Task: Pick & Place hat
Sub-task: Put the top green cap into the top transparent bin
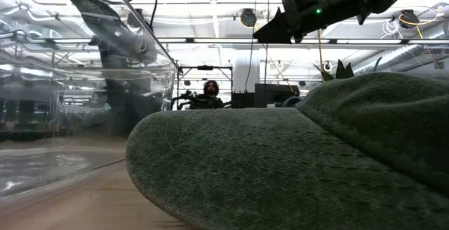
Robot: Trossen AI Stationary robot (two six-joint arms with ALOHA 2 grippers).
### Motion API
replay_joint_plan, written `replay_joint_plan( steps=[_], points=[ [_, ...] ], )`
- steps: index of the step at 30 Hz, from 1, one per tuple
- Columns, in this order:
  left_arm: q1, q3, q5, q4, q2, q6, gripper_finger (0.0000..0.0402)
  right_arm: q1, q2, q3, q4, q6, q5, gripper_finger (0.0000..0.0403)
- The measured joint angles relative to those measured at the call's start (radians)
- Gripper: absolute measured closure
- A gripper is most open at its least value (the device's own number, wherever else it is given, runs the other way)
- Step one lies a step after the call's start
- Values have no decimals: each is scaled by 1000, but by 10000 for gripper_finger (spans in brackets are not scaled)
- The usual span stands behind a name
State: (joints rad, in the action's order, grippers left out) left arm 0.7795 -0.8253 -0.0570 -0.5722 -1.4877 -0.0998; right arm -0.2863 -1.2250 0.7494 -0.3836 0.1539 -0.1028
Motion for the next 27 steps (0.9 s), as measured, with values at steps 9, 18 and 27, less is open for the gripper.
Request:
replay_joint_plan(
  steps=[9, 18, 27],
  points=[
    [-17, -28, 6, -69, 83, -16, 393, 0, 0, 0, 0, 0, 0, 156],
    [-45, -76, 93, -104, 339, -125, 373, 0, 0, 0, 0, 0, 0, 156],
    [-288, -284, -59, -119, 346, -68, 386, 0, 0, 0, -1, 0, 0, 156]
  ],
)
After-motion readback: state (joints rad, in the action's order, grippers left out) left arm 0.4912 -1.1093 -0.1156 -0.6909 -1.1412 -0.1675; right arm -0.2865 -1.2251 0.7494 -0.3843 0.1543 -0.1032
